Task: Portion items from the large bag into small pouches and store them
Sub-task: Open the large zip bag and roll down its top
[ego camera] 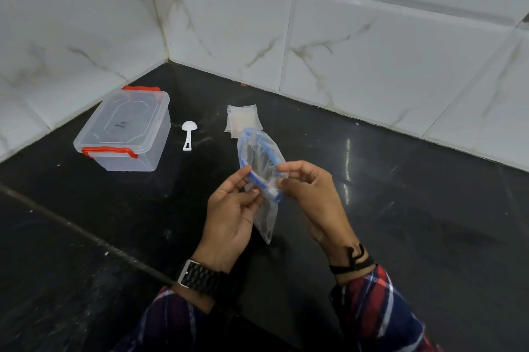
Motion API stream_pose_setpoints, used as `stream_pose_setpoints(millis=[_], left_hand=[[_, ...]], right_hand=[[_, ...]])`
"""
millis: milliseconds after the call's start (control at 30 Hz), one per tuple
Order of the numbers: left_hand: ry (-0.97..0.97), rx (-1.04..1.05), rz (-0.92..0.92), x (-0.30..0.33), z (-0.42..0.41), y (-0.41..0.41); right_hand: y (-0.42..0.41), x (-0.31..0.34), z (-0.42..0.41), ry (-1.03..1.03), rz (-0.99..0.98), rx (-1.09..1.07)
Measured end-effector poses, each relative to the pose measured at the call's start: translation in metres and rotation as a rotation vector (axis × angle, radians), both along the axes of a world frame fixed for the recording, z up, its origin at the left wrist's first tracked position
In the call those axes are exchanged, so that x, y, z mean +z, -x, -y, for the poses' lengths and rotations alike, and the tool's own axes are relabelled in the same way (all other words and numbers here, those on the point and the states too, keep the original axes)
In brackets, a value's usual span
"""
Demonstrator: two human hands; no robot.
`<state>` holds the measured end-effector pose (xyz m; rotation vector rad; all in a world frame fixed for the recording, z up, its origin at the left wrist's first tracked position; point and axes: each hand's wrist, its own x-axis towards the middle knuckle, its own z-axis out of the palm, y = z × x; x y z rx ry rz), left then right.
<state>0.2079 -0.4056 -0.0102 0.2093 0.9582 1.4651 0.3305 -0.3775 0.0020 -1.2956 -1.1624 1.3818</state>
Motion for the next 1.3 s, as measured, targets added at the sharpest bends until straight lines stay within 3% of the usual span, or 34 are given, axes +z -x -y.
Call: stream_pose_setpoints(millis=[133, 333, 500, 567, 667, 733, 867, 933, 1167, 1233, 1300], left_hand=[[0.016, 0.028, 0.105, 0.001, 0.001, 0.0], [0.014, 0.011, 0.417, 0.0, -0.006, 0.006], [0.041, -0.018, 0.497, -0.002, -0.009, -0.002], [0.015, -0.017, 0.516, -0.004, -0.01, -0.004], [0.017, 0.006, 0.479, -0.014, -0.017, 0.002], [0.038, -0.003, 0.42, -0.017, -0.019, 0.005], [0.048, -0.037, 0.26, -0.013, -0.017, 0.003], [0.034, -0.064, 0.21, -0.011, -0.015, 0.001], [0.07, -0.115, 0.209, -0.009, -0.014, 0.002], [0.08, -0.069, 0.301, -0.01, -0.016, 0.005], [0.102, -0.01, 0.412, -0.016, -0.019, 0.012]], right_hand=[[0.001, 0.002, 0.003, 0.03, -0.124, -0.058], [0.0, 0.002, 0.001, 0.488, -0.802, -0.12], [0.011, -0.002, 0.005, 0.572, -1.061, -0.112], [0.012, -0.005, 0.005, 0.537, -1.03, -0.081], [0.009, -0.012, 0.002, 0.432, -0.804, -0.047], [0.009, -0.017, 0.0, 0.331, -0.554, -0.08], [0.013, -0.022, 0.002, 0.048, 0.159, -0.057], [0.013, -0.018, 0.004, -0.016, 0.313, -0.047], [0.01, -0.01, 0.001, -0.097, 0.389, 0.027], [0.009, -0.01, 0.001, -0.031, 0.141, -0.035], [0.005, -0.008, -0.002, 0.151, -0.24, -0.068]])
